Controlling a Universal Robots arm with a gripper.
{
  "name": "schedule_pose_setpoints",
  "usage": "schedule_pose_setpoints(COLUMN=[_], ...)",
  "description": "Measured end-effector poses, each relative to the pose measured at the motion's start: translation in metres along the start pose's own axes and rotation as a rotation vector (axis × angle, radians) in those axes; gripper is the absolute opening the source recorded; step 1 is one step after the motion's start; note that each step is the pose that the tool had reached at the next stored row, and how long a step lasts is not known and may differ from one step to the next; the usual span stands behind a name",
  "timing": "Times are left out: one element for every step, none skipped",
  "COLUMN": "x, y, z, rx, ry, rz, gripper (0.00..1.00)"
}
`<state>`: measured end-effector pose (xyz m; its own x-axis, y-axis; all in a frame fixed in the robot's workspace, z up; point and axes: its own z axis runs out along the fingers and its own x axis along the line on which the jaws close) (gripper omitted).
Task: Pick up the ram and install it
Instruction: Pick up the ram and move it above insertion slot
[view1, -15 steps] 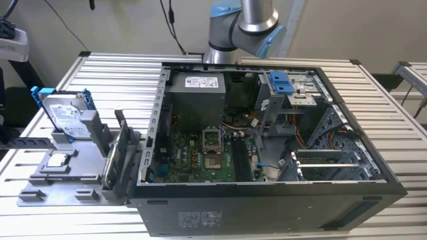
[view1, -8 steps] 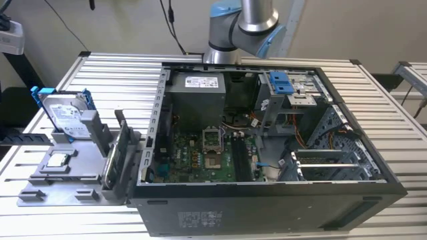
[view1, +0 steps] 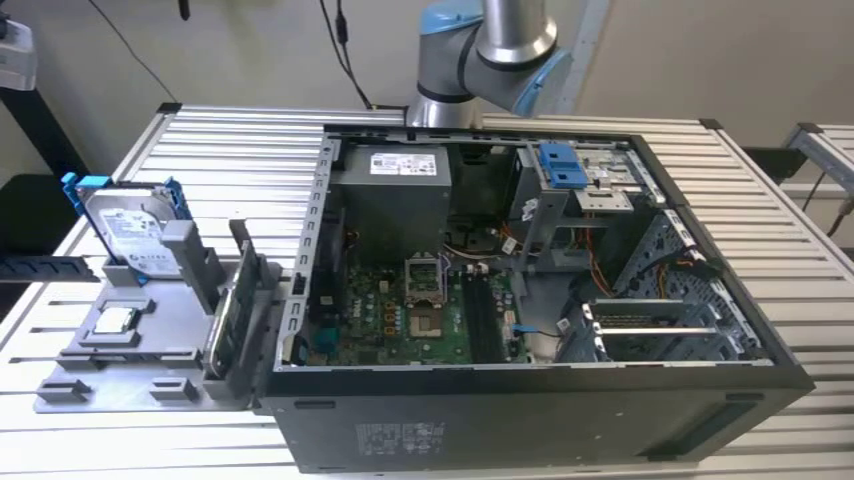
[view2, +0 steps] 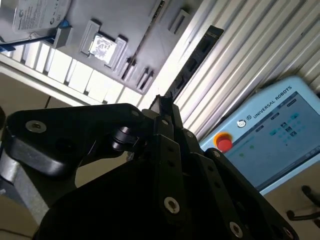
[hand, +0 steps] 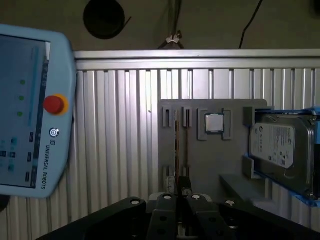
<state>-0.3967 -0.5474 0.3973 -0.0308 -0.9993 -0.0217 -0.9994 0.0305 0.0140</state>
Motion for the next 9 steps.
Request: schedule_pose_setpoints(x=[0.0,0.0,-0.0001,-0.0001,-0.0002,-0.0002,-0.0002,-0.0002,-0.0003], y=[0.0,0.0001,0.0001,0.0001,0.0001,0.0001,0.0001,0.0001,0.0002], z=[-0.0015,-0.003,-0.0047,-0.0063,-0.0081,-0.0097,-0.0113,-0.0129,-0.0145], rx=[0.0001,0.0001,0.0,0.0,0.0,0.0001,0.0001,0.0001,0.0], ry=[-0.0001,-0.0001,0.0,0.0,0.0,-0.0001,-0.0001,0.0,0.0], rz=[0.0,0.0,0.0,0.0,0.0,0.0,0.0,0.0,0.0], gripper=[0.14,0.14,0.14,0.14,0.14,0.14,0.14,0.14,0.14])
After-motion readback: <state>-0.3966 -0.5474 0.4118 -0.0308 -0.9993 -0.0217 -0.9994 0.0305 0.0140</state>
